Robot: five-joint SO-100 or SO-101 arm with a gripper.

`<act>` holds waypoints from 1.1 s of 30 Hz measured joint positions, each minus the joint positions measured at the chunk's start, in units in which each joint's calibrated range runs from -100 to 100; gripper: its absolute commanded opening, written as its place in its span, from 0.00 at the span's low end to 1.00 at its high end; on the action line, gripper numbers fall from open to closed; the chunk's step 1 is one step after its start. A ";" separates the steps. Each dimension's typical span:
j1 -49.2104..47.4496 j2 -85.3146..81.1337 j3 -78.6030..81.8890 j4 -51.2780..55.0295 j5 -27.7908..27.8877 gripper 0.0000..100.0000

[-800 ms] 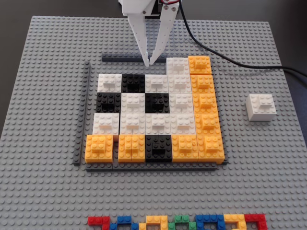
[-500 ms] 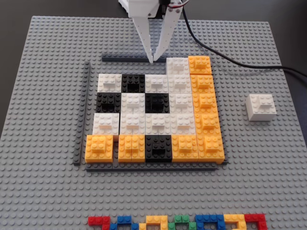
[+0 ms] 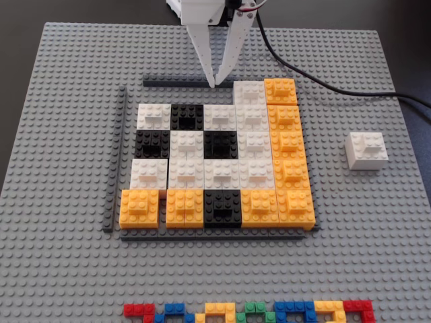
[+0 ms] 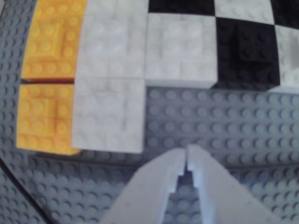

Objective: Grab the cube and place it into the grid

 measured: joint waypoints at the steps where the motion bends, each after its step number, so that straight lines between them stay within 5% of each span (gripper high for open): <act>1: -0.22 0.00 0.00 0.00 0.10 0.00; 20: -0.58 0.85 -5.91 0.39 1.03 0.00; 33: -3.72 19.00 -34.07 5.81 -1.22 0.01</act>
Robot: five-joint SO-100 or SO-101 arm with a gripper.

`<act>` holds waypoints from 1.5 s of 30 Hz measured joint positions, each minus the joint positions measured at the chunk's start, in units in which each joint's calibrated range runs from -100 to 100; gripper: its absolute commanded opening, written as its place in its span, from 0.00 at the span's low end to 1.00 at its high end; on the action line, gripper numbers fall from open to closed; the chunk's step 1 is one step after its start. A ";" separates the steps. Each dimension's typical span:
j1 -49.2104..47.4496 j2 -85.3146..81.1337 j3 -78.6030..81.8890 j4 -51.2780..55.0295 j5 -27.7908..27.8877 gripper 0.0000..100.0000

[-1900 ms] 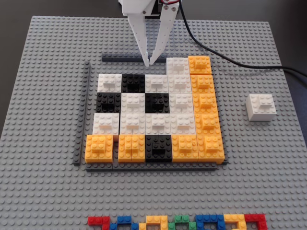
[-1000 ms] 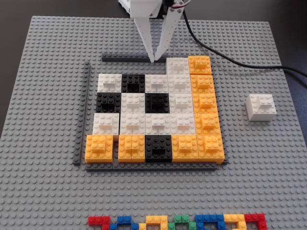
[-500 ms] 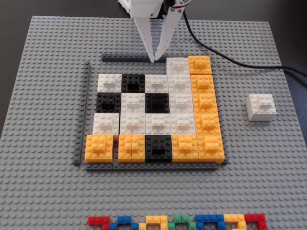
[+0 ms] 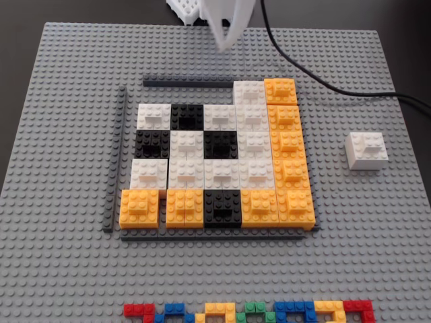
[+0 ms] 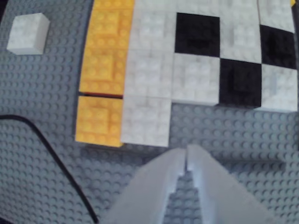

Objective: Grab the cube and place it into the grid

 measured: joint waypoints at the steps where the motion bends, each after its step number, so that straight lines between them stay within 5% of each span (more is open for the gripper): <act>1: -0.58 1.78 -2.47 0.49 -0.59 0.01; 24: -19.69 51.31 -40.42 1.47 -13.58 0.05; 34: -23.33 70.57 -54.37 -0.88 -16.75 0.23; 45: -22.75 84.99 -59.40 -4.79 -17.68 0.25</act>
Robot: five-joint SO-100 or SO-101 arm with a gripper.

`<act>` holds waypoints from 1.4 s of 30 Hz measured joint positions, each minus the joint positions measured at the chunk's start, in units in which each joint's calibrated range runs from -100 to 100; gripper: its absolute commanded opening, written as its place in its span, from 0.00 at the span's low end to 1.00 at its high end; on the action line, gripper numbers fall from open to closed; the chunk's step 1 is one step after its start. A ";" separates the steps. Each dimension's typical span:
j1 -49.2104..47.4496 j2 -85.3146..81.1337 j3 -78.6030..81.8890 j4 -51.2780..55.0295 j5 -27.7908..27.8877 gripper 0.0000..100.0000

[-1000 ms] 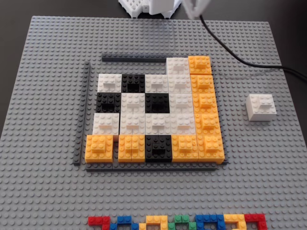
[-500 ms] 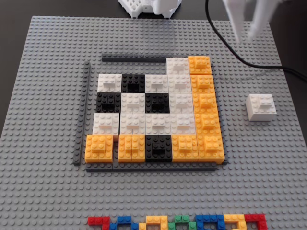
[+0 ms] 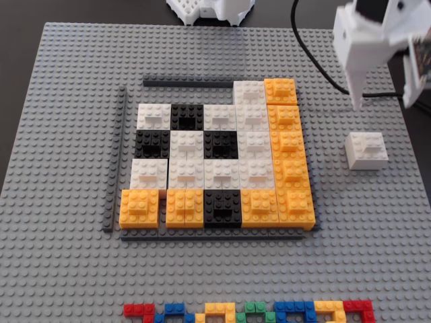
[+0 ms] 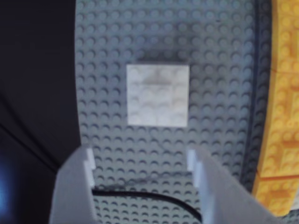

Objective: Grab the cube and place it into the grid

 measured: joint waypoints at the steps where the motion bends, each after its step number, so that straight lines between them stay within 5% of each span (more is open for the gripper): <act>1: 0.22 0.76 -0.35 -0.24 0.00 0.25; 42: 1.02 9.33 -5.56 -2.39 0.00 0.24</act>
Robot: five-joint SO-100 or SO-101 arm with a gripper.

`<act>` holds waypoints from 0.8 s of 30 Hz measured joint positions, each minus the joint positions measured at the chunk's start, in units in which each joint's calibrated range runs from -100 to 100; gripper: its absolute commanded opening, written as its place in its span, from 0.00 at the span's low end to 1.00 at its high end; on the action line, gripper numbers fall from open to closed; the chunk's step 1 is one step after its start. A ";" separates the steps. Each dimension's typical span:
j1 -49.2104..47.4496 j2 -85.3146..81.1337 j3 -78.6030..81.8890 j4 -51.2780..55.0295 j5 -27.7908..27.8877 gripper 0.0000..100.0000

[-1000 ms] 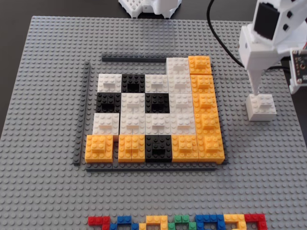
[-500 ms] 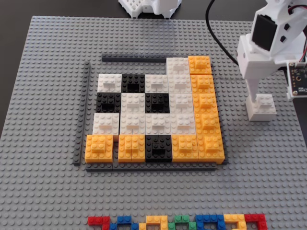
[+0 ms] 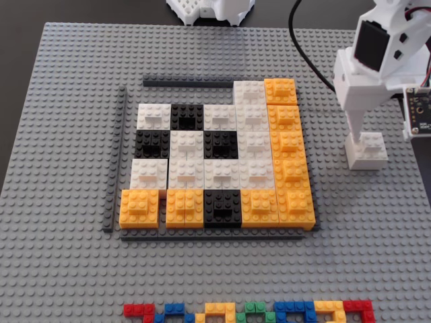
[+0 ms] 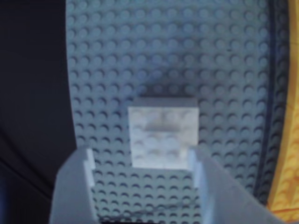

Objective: Grab the cube and place it into the grid

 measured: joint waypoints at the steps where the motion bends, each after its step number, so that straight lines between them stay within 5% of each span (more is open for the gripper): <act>1: -0.15 0.08 0.00 0.00 0.00 0.24; 13: -0.36 1.27 -0.35 -0.88 0.00 0.24; 24: -0.36 1.95 -0.71 -0.93 0.73 0.12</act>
